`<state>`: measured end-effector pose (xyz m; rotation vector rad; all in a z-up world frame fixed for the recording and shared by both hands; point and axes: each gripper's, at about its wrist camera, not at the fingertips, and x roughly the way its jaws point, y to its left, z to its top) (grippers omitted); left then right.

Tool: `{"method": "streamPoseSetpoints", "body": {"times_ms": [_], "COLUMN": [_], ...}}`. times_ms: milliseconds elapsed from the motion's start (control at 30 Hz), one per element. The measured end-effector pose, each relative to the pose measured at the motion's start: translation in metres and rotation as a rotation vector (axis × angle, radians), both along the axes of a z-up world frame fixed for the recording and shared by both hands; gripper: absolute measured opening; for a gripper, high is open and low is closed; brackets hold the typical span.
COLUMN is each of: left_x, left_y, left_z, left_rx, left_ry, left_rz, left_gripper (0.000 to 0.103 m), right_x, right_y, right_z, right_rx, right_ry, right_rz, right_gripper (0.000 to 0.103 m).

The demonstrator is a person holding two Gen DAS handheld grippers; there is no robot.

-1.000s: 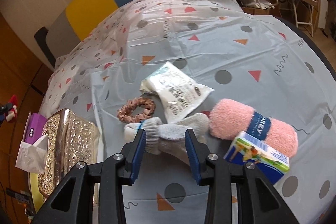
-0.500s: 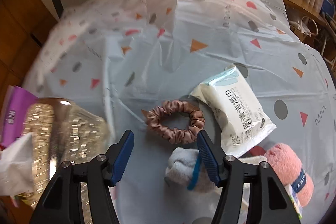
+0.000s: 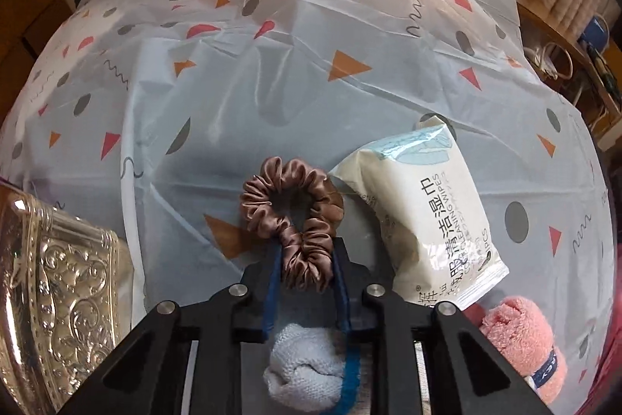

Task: Organize soft objects
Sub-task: 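Open the left tool to drop the red sock into the tray, then carry the brown scrunchie into the gold tray with the right tool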

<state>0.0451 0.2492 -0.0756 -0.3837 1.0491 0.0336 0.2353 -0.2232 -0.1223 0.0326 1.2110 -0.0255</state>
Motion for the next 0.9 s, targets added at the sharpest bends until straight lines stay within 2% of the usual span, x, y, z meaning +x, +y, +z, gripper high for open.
{"method": "streamPoseSetpoints", "body": {"times_ms": [133, 233, 267, 300, 433, 467, 633, 767, 900], "left_x": [0.016, 0.023, 0.023, 0.021, 0.009, 0.004, -0.019, -0.031, -0.037], "left_y": [-0.014, -0.019, -0.02, -0.022, -0.03, -0.029, -0.032, -0.034, -0.037], "left_z": [-0.005, -0.004, -0.002, 0.0, 0.007, 0.008, 0.013, 0.02, 0.027], "left_rx": [-0.008, -0.035, -0.029, -0.003, 0.123, 0.15, 0.24, 0.275, 0.279], "left_ry": [-0.002, -0.021, -0.032, -0.045, -0.074, -0.074, -0.095, -0.121, -0.141], "left_rz": [-0.026, -0.011, -0.002, 0.006, -0.011, -0.008, -0.007, -0.022, -0.031], "left_gripper": [0.038, 0.06, 0.068, 0.071, 0.072, 0.076, 0.077, 0.078, 0.078], "right_x": [0.003, 0.007, 0.008, 0.008, 0.007, 0.005, 0.0, -0.002, 0.004], "right_y": [-0.002, -0.001, 0.001, 0.002, 0.009, 0.01, 0.012, 0.013, 0.014], "right_z": [-0.001, -0.001, -0.001, -0.001, -0.001, -0.001, 0.001, 0.008, 0.031], "right_rx": [0.027, 0.009, -0.002, -0.013, -0.044, -0.049, -0.048, -0.016, -0.004], "right_ry": [0.024, 0.039, 0.039, 0.037, 0.014, 0.01, 0.0, -0.004, -0.049], "right_rz": [-0.004, 0.003, 0.008, 0.012, 0.019, 0.019, 0.003, -0.017, -0.024], "right_gripper": [0.025, 0.024, 0.024, 0.024, 0.023, 0.023, 0.02, 0.018, 0.018]}}
